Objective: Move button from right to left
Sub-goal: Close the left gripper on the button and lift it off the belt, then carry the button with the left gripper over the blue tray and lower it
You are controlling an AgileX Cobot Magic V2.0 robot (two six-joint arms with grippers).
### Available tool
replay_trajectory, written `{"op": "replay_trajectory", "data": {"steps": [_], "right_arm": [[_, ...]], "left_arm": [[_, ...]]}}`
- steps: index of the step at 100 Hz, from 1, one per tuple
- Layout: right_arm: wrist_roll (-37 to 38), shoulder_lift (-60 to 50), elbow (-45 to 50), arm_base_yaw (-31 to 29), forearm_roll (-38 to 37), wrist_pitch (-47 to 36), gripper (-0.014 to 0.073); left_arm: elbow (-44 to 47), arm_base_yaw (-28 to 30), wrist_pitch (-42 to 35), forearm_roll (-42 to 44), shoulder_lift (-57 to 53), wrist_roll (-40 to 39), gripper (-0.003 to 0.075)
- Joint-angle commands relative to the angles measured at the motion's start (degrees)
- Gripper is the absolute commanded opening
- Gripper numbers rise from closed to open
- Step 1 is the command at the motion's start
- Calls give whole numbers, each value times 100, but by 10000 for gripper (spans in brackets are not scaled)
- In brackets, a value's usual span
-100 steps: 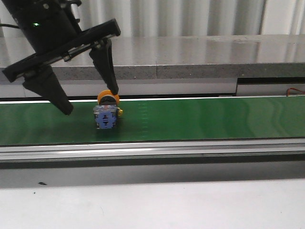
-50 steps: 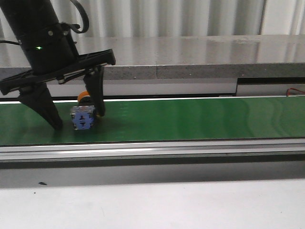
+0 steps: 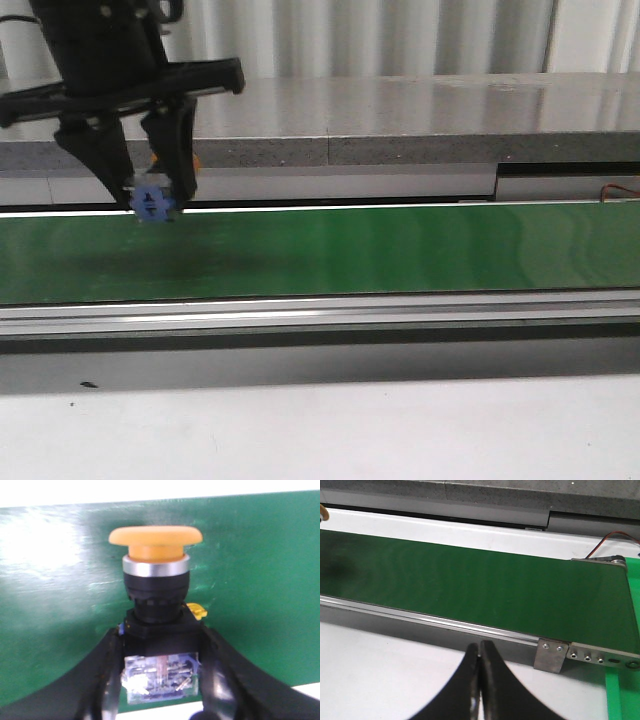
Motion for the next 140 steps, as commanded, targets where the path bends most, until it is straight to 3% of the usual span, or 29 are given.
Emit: {"op": "replay_trajectory", "data": {"steps": [1,33,85,111,140], "right_arm": [[-53,52,-132,11,-71,-460,-69],[-53,52,-132,11,-71,-460,-69],[-53,52,-132,11,-71,-460,-69],[-53,52,-132,11,-71,-460,-69],[-53,52,-132,11,-71,-460,-69]], "left_arm": [[-201,289,168,99,-561,29,-20],[-201,1914,1116,147,-961,1570,-20],[-188,4671,874,135,-670,4722,-20],[-188,5225,681,44,42,4801,-20],[-188,5289,442,-63,794,4751,-19]]}}
